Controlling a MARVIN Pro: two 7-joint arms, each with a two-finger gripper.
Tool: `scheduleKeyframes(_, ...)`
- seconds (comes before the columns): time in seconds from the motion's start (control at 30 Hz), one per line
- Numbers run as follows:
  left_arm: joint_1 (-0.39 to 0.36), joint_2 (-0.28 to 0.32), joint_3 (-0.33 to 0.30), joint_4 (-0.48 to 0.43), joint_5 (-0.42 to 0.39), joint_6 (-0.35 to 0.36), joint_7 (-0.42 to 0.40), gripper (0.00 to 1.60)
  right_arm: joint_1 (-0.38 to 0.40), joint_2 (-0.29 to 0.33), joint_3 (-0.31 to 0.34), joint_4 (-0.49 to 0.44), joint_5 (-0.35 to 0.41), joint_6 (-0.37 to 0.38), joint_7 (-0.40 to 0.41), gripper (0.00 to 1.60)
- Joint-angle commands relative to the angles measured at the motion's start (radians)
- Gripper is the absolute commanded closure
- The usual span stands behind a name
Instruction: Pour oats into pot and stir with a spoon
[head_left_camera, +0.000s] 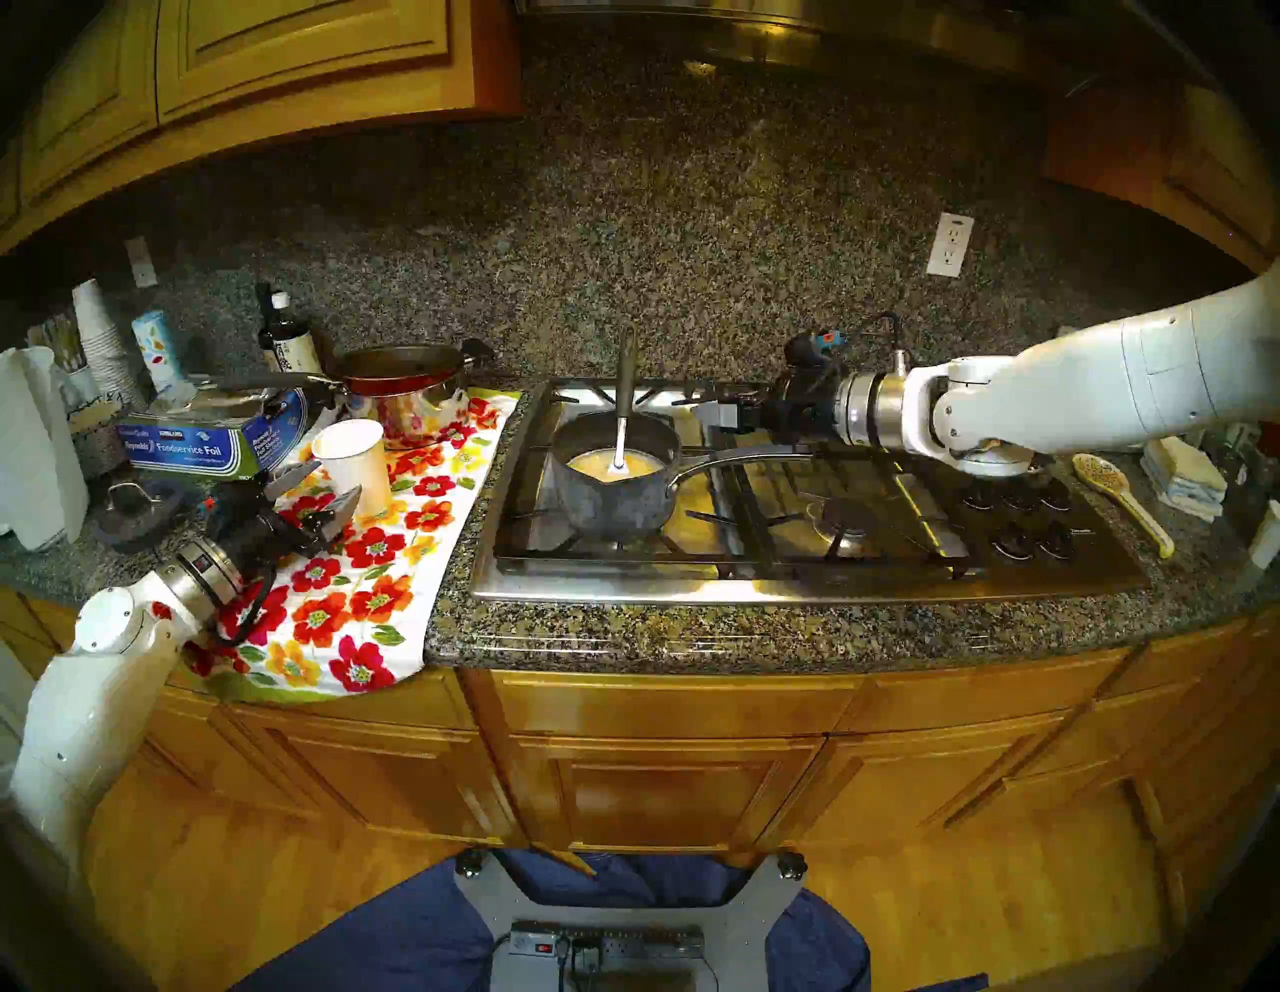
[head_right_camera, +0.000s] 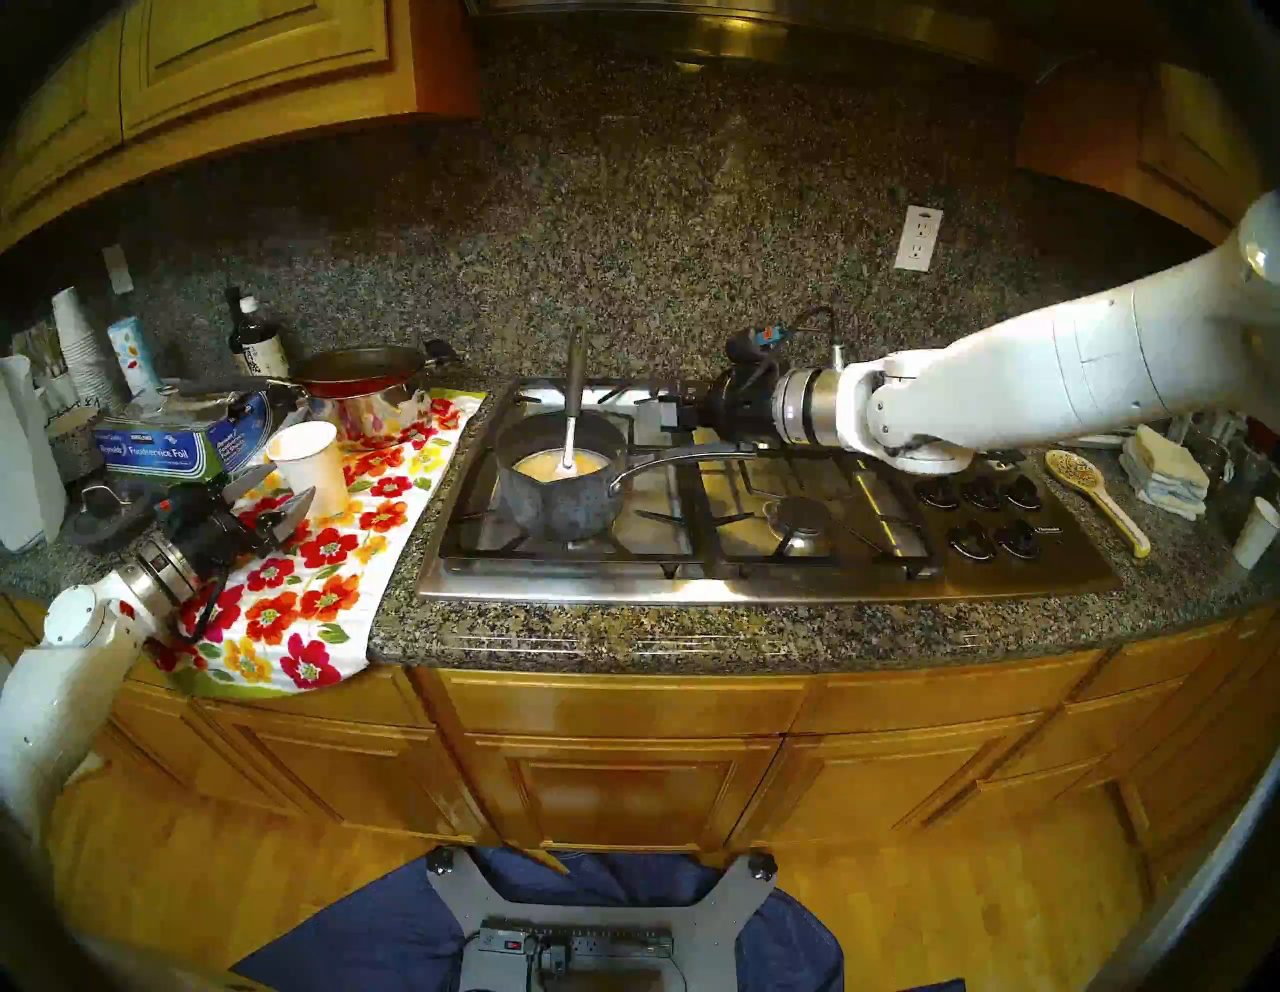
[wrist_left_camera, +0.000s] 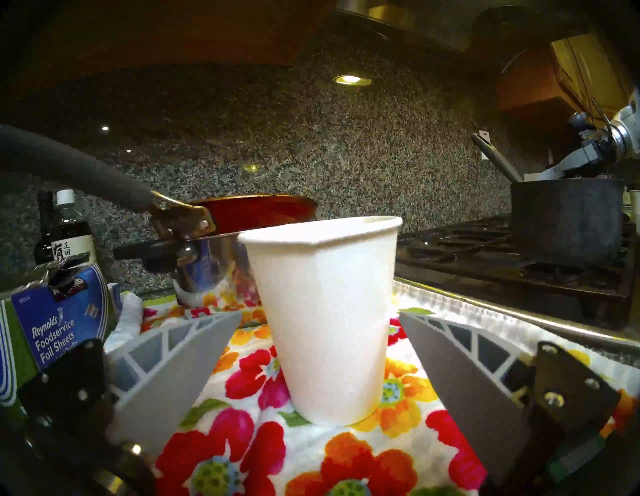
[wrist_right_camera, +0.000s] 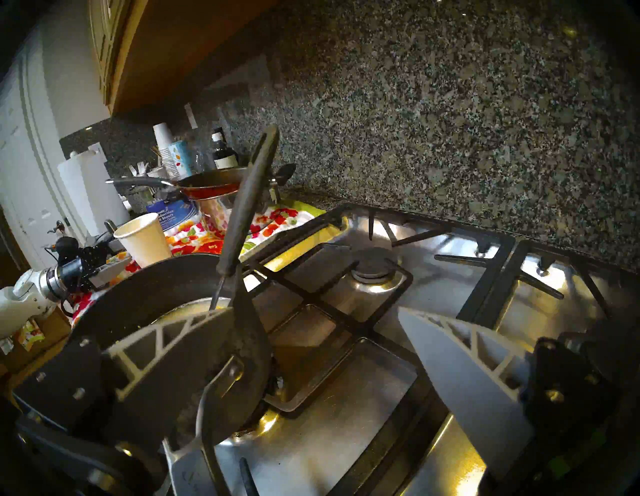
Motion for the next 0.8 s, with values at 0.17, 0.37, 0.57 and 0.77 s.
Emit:
scheduleKeyframes(0.17,-0.049,0.042,-0.01,-0.044,-0.002,0.068,0.01,0.0,0.034,0.0,0.017,0.01,-0.001,-0.011,0.002,0.0)
scheduleKeyframes(0.37,-0.048,0.047,-0.013,-0.054,0.004,0.077,0.013,0.0,0.034,0.0,0.016,0.01,-0.001,-0.011,0.002,0.0)
scheduleKeyframes(0.57,-0.047,0.048,-0.015,-0.064,0.006,0.079,0.017,0.0,0.034,0.0,0.016,0.01,0.0,-0.011,0.002,0.0)
scheduleKeyframes(0.77,-0.074,0.041,0.007,-0.071,0.02,0.086,0.032,0.0,0.034,-0.001,0.016,0.01,0.0,-0.011,0.002,0.0)
